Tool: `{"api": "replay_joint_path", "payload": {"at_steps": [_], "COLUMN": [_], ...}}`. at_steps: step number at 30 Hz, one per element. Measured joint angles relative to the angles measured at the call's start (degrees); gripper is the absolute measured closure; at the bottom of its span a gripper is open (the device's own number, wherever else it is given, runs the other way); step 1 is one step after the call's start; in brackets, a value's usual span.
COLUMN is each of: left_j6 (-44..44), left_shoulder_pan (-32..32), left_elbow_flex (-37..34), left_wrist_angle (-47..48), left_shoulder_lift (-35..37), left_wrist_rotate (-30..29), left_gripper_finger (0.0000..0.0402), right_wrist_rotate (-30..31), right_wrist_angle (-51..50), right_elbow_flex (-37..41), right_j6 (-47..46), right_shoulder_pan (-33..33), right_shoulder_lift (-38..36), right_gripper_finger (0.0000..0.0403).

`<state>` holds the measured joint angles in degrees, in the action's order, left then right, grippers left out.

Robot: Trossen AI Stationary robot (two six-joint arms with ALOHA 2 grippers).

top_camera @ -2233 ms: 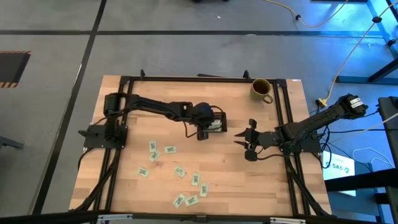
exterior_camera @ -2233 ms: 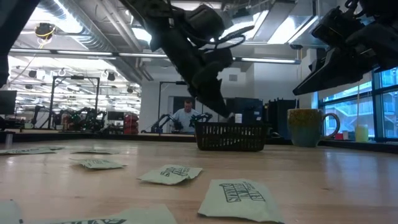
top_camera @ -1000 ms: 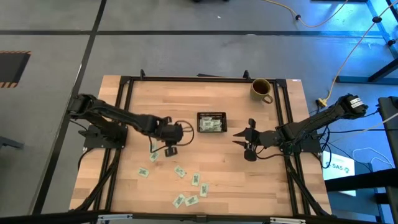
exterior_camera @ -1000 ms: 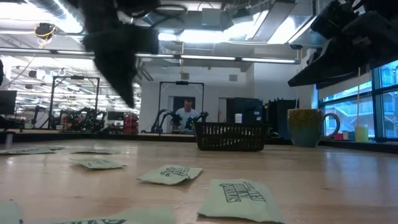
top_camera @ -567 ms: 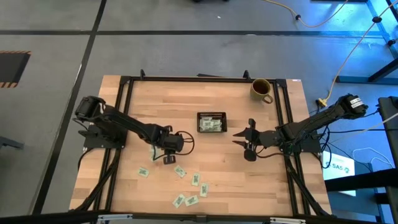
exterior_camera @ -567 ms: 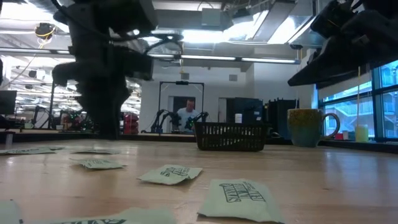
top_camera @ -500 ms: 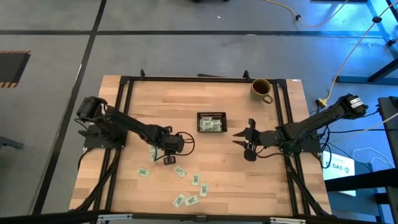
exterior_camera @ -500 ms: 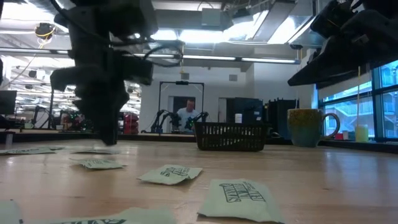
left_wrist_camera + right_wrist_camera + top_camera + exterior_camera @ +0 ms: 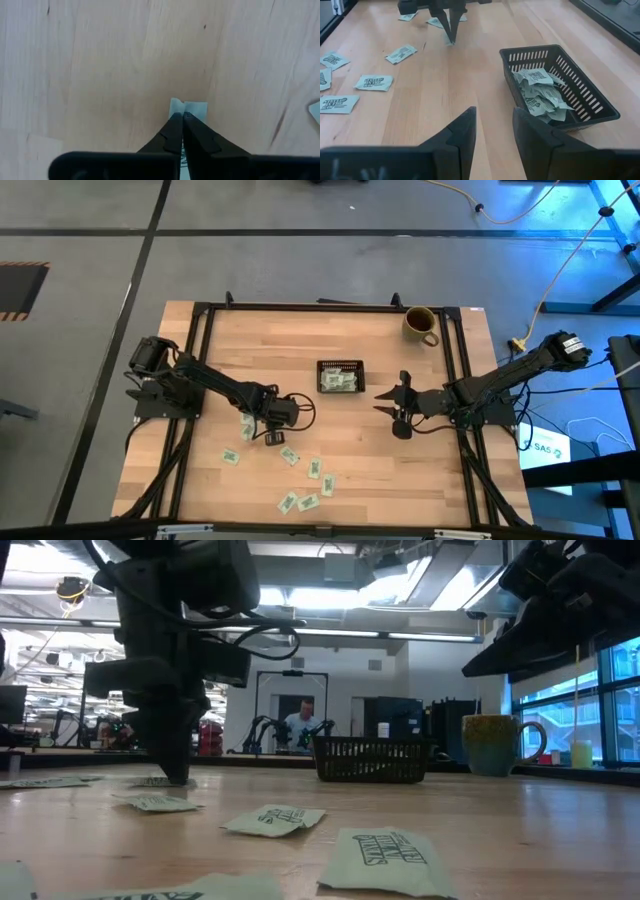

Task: Pick and place Stevia / Truvia into bins
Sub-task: Put the stevia packet into the black basket

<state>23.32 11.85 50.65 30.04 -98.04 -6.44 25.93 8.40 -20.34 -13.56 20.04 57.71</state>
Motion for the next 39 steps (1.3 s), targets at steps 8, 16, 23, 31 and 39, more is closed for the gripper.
{"api": "replay_joint_path", "payload": {"at_steps": [8, 16, 23, 31, 39], "left_j6": [-3.71, -19.78, -27.66, -30.7, -30.69], "left_shoulder_pan": [-1.78, -8.56, -13.79, -18.07, -19.14], "left_elbow_flex": [9.32, 21.82, 24.72, 24.73, 25.14], "left_wrist_angle": [-0.55, -7.18, -9.28, -10.58, -10.89], "left_shoulder_lift": [2.75, 1.02, -4.5, -12.3, -13.67], "left_wrist_rotate": [-2.75, -6.3, -5.23, -1.02, -1.57], "left_gripper_finger": [0.0397, 0.0398, 0.0398, 0.0397, 0.0356], "right_wrist_rotate": [0.0, 0.0, 0.0, 0.0, 0.0], "right_wrist_angle": [1.24, 1.66, 1.72, 1.69, 1.6], "right_elbow_flex": [0.01, 0.0, 0.0, 0.0, 0.0], "right_j6": [0.32, -1.49, -1.07, -1.19, -2.71], "right_shoulder_pan": [0.01, 0.0, 0.01, 0.01, 0.02], "right_shoulder_lift": [0.0, 0.0, 0.0, 0.0, 0.0], "right_gripper_finger": [0.0272, 0.0272, 0.0272, 0.0272, 0.0272]}}
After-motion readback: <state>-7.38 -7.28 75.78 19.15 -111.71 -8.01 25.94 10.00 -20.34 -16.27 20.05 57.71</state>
